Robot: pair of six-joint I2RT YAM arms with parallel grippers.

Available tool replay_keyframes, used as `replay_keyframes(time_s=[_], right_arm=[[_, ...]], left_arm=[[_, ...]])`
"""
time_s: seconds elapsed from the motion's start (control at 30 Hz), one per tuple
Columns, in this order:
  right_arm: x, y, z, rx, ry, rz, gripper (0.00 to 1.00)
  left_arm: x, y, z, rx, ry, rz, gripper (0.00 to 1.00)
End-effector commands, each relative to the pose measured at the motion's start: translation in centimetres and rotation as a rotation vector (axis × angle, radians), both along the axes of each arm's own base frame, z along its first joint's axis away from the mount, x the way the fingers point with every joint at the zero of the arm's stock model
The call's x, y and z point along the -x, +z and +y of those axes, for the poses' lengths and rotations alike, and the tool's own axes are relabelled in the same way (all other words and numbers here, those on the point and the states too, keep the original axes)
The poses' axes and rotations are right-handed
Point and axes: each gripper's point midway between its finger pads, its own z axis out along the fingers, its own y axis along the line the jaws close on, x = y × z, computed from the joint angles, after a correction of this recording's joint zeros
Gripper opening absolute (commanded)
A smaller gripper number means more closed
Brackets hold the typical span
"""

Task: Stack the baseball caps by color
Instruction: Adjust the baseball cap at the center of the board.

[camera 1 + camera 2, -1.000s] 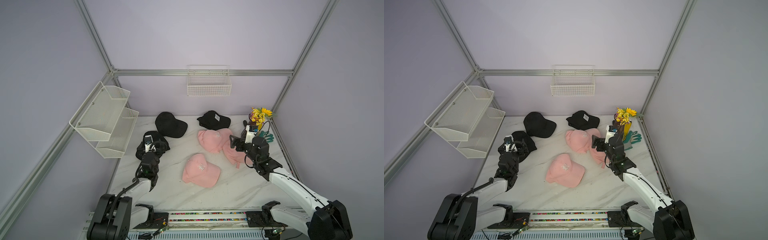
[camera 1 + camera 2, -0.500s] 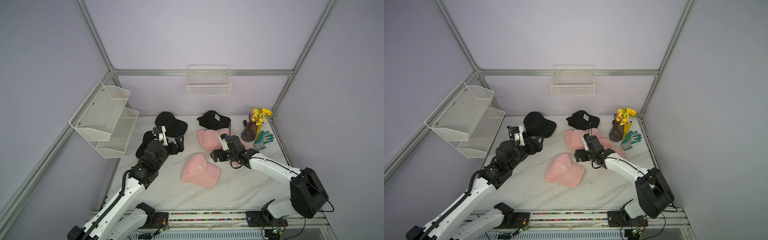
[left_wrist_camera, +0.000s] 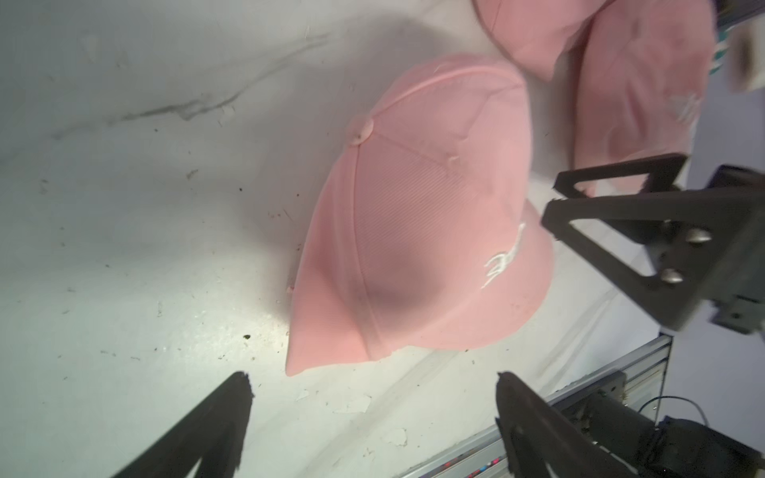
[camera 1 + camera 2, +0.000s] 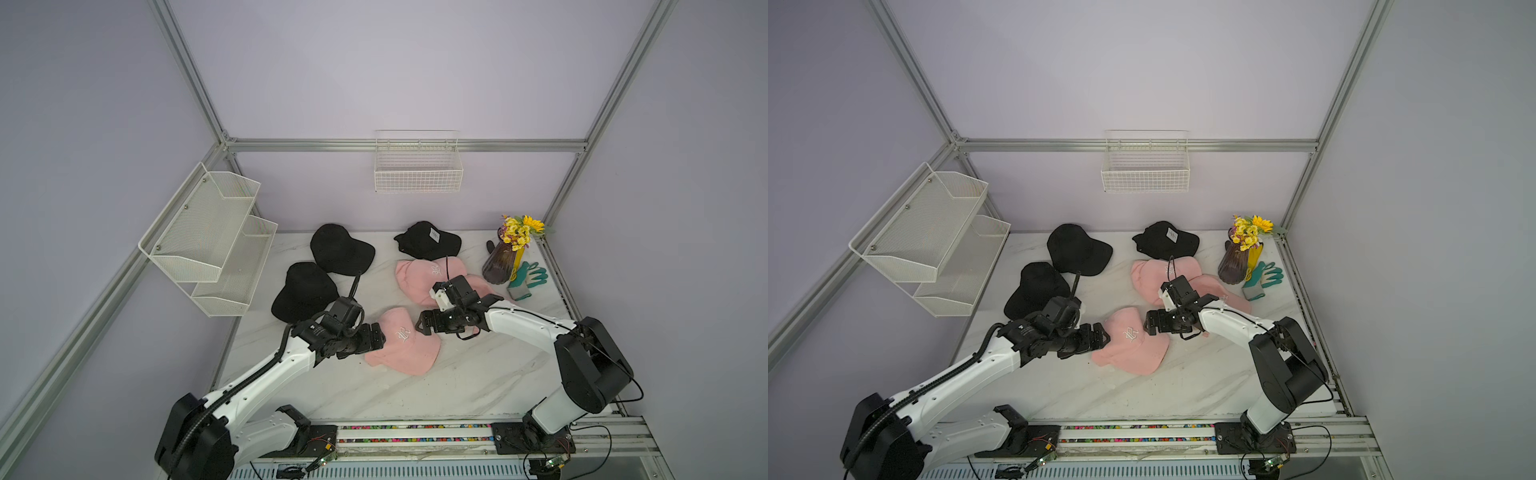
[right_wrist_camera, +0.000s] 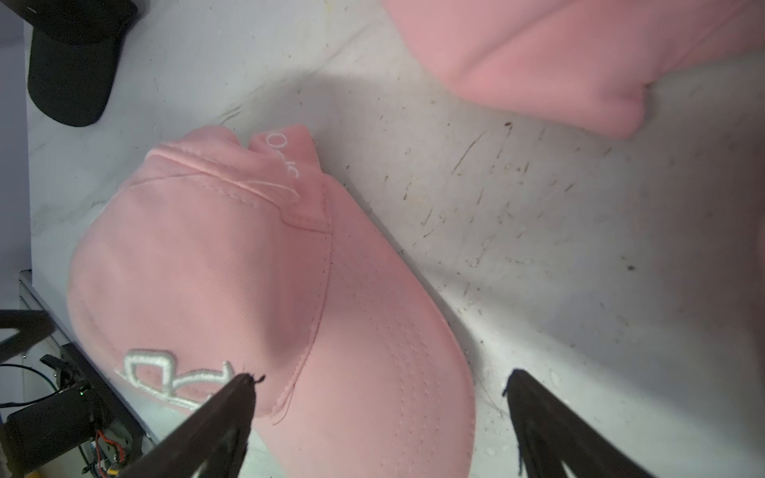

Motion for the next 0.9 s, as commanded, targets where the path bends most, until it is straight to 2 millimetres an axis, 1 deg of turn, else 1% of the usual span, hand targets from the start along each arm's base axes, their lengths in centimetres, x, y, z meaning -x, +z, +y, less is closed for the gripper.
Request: replay_keyframes(time_s=[0.0,0.13,0.27,0.37,0.4,0.43,0.5,0.57,0.63,0.7,0.77,0.8,0.83,0.87], right_arm=[[0.5,0.3,0.5,-0.041,0.002,0.046,0.97],[1.3,-0.3,-0.5,-0.031,-0.033,0.07,0.97],[2.0,-0.9,-1.6,-0.027,-0.074,0.096,0.97],[2.6,-1.5,-1.7,-0.035,-0.078,0.121,0.97],[2.8,-1.7,-1.8,-0.036,-0.079,0.129,0.95],[3.2,-2.1,-2.0,-0.031,-0.083,0.138,0.91],[3.7,-2.5,-2.2,-0.028,-0.095,0.156,0.77],[4.5,-2.9,-2.7,-0.024,-0.109,0.177,0.66],[4.9,-3.0,-3.4,-0.011,-0.143,0.171,0.6],[5.1,-2.8,-3.9,-0.018,-0.184,0.159,0.5],[5.6,-2.7,-4.0,-0.055,-0.226,0.166,0.4],[5.9,-2.6,-3.8,-0.075,-0.238,0.172,0.35],[6.2,-2.6,-3.5,-0.096,-0.253,0.178,0.31],[6.6,-2.9,-3.5,-0.105,-0.272,0.19,0.3]], left_arm=[[-1.3,0.1,-2.0,0.057,-0.094,-0.011,0.81],[-2.5,-0.5,-2.4,0.03,-0.131,-0.038,0.66],[-2.7,-1.3,-2.2,0.018,-0.137,-0.045,0.48],[-3.0,-1.6,-1.9,0.003,-0.143,-0.061,0.37],[-3.1,-1.6,-1.8,0.001,-0.15,-0.07,0.33],[-3.4,-1.6,-1.7,-0.005,-0.156,-0.081,0.3],[-4.0,-1.4,-1.6,-0.022,-0.172,-0.108,0.26],[-4.7,-1.4,-1.2,-0.059,-0.176,-0.127,0.19],[-5.3,-1.3,-0.8,-0.092,-0.184,-0.148,0.14],[-5.9,-1.1,-0.5,-0.119,-0.181,-0.174,0.13],[-6.7,-2.0,-0.1,-0.155,-0.175,-0.176,0.12],[-7.1,-2.0,0.0,-0.158,-0.169,-0.187,0.12],[-7.5,-2.0,-0.1,-0.151,-0.164,-0.197,0.11],[-7.9,-2.0,-0.3,-0.139,-0.166,-0.208,0.1]])
